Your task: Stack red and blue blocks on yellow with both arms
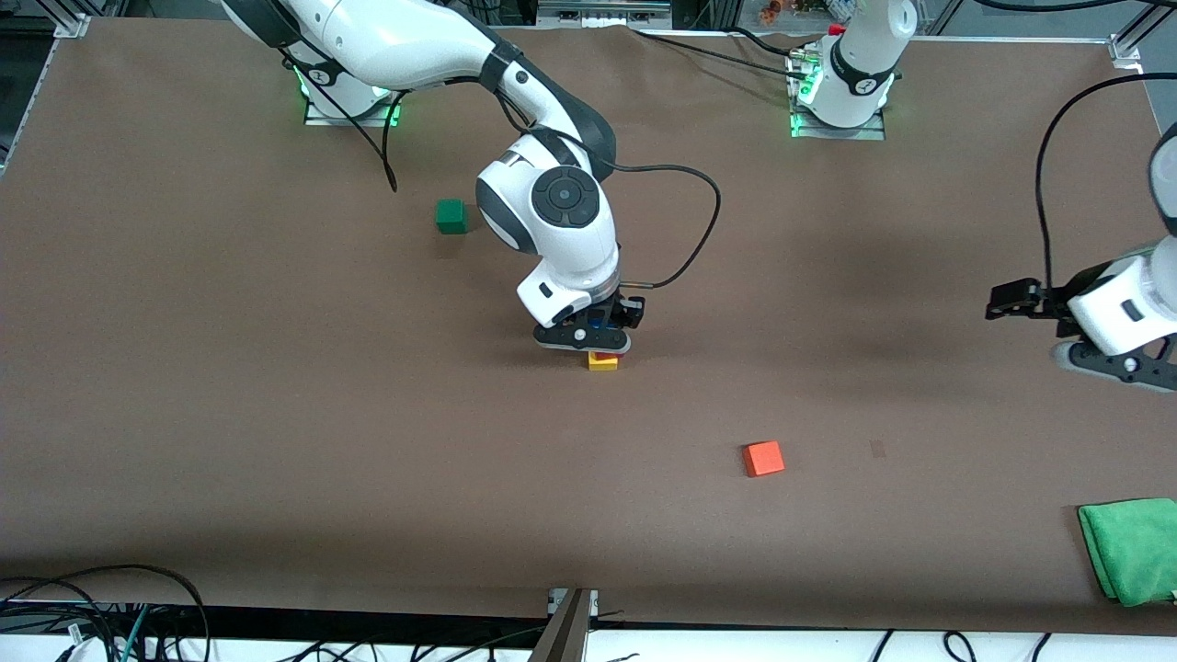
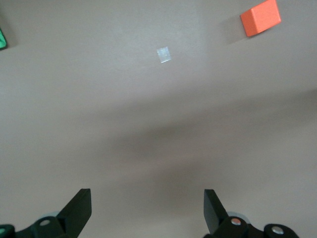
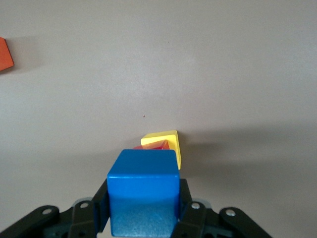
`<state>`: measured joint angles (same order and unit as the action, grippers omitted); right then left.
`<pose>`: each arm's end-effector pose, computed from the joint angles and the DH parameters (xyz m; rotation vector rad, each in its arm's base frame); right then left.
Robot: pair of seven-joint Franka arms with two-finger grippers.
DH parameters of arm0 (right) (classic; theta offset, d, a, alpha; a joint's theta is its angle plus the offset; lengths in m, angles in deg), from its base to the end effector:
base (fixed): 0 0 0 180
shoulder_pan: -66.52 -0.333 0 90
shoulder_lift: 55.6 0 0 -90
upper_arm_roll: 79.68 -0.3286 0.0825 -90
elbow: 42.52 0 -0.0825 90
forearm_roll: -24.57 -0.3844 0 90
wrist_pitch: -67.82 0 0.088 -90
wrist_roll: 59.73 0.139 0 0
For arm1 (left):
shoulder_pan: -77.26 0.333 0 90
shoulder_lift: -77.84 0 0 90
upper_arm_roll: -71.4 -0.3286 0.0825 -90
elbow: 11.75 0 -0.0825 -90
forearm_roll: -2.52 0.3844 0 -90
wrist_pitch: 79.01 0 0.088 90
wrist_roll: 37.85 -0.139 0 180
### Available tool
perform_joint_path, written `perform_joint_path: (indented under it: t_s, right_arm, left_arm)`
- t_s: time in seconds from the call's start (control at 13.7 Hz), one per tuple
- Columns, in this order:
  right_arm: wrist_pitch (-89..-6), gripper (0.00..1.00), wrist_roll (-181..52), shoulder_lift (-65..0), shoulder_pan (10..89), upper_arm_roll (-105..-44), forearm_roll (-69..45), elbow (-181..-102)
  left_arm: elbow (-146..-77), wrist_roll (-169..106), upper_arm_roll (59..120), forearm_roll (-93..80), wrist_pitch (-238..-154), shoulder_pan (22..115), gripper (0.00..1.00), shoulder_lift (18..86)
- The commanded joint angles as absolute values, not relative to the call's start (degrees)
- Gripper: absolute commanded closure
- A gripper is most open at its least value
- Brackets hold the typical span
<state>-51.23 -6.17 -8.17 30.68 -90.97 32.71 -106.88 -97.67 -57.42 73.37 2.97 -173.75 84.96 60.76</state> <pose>0.5786 0.5390 0.3088 -3.0179 0.1882 -0.1227 0.6321 0.0668 0.4667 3.0775 -0.3742 -0.2173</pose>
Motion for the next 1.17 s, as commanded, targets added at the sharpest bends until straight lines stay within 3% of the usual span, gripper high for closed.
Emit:
perform_joint_path:
  t_s: [0.0, 0.44, 0.66, 1.09]
  right_arm:
    - [-52.2, 0.69, -5.2, -6.4, 29.8, -90.1, 33.7, -104.5]
    - [-53.4, 0.69, -5.2, -5.1, 28.6, -89.2, 33.8, -104.6]
    - [-53.0, 0.69, -5.2, -5.1, 28.6, -89.1, 33.8, -104.7]
    - [-52.1, 0.68, -5.5, -5.2, 28.5, -89.1, 33.8, -104.7]
  left_arm:
    - [-105.1, -62.9, 72.5, 1.6, -179.1, 86.7, 0.0, 65.1]
    - [-111.8, -52.8, 71.8, -0.8, -188.2, 81.4, 0.0, 67.6]
    - [-110.5, -42.9, 72.6, -0.8, -187.0, 76.2, 0.0, 68.6]
    - [-107.6, -39.1, 76.2, -0.8, -184.4, 75.7, 0.0, 68.1]
